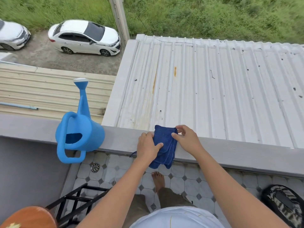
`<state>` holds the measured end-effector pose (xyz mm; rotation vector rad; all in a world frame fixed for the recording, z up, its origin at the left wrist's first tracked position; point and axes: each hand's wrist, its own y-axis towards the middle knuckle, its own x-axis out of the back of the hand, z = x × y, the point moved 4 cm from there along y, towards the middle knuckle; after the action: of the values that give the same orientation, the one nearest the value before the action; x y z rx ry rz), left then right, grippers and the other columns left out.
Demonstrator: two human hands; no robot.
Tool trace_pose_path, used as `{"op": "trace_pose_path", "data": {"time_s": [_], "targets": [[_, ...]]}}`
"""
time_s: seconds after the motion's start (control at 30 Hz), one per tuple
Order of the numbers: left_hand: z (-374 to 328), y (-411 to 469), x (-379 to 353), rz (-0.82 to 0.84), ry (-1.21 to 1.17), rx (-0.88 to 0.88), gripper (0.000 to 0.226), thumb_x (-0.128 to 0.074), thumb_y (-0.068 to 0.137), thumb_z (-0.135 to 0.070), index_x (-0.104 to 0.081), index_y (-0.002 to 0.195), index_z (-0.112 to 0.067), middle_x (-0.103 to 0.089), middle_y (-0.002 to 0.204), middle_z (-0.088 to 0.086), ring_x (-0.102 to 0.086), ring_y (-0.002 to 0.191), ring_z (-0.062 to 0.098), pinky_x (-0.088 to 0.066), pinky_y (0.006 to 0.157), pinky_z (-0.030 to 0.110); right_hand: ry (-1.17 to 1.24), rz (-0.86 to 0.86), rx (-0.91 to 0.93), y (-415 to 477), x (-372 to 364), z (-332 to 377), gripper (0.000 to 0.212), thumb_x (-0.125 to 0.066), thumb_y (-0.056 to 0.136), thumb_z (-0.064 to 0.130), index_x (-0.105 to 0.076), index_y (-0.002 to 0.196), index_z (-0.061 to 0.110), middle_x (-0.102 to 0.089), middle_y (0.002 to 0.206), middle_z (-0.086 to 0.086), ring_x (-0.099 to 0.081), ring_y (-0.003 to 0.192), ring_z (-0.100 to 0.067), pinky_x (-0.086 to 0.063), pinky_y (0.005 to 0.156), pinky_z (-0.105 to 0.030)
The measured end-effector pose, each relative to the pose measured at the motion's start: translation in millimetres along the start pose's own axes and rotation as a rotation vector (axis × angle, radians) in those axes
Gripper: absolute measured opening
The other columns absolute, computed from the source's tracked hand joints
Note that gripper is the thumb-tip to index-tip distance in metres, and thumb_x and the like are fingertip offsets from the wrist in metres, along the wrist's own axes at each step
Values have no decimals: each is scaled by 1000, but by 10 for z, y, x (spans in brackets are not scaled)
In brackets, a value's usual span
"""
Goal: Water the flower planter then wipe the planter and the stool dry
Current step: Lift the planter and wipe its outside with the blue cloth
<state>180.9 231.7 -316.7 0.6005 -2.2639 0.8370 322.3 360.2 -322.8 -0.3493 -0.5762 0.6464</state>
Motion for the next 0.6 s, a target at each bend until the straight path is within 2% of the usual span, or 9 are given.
{"op": "trace_pose_path", "data": {"time_s": [0.07,0.13,0.2,0.27,0.3,0.37,0.47,0.53,0.6], "targets": [[-28,-1,52,12,-111,-22,18,-71,82,-26,-57,89,-18,-58,92,1,-58,87,20,-48,72,29,-7,28,45,-23,-48,16,45,-77,85,25,-58,126,20,-63,115,3,-59,106,-14,-41,73,-12],[-28,-51,132,134,-317,-28,15,-70,84,-21,-55,84,-18,-65,90,5,-64,84,27,-52,72,32,24,97,73,-64,-115,68,61,-81,81,29,-50,134,25,-59,121,6,-56,111,-12,-42,77,-14],[-18,-167,269,240,-507,-64,14,-69,86,-22,-56,88,-19,-67,99,8,-67,91,31,-54,77,37,106,155,63,-122,-174,141,77,-84,77,37,-41,141,31,-55,124,10,-54,114,-4,-45,83,-18],[59,-335,489,237,-677,-77,18,-70,87,-21,-59,101,-17,-67,110,10,-68,98,31,-56,84,40,217,245,9,-190,-283,237,86,-85,75,43,-39,145,30,-57,128,8,-54,119,-6,-48,95,-28],[125,-421,623,207,-754,-75,23,-70,87,-19,-59,107,-15,-66,115,10,-68,102,29,-56,87,40,273,326,-28,-228,-370,286,85,-84,75,44,-41,146,25,-59,130,2,-57,120,-12,-48,101,-34],[284,-582,886,129,-857,-87,28,-70,87,-13,-58,113,-10,-64,118,10,-66,105,24,-55,88,37,373,574,-61,-339,-616,398,69,-78,80,41,-53,140,17,-65,130,-10,-62,120,-26,-47,106,-43],[665,-868,1259,-4,-939,-90,30,-68,88,-6,-55,114,-1,-65,113,12,-66,103,20,-55,87,34,508,908,-68,-609,-1178,669,55,-75,87,34,-61,133,7,-64,132,-20,-62,120,-36,-50,103,-47],[971,-1088,1446,-123,-948,-52,32,-70,87,-8,-56,114,-1,-66,115,18,-66,106,22,-55,88,33,501,984,-62,-769,-1556,832,49,-77,87,26,-62,129,5,-66,128,-22,-65,114,-38,-54,95,-47],[1289,-1353,1593,-247,-925,16,31,-73,85,-15,-60,111,-5,-69,114,15,-67,106,26,-55,88,35,443,1010,-43,-920,-1924,943,44,-79,86,17,-64,126,6,-67,126,-23,-66,111,-40,-57,90,-47]]}}
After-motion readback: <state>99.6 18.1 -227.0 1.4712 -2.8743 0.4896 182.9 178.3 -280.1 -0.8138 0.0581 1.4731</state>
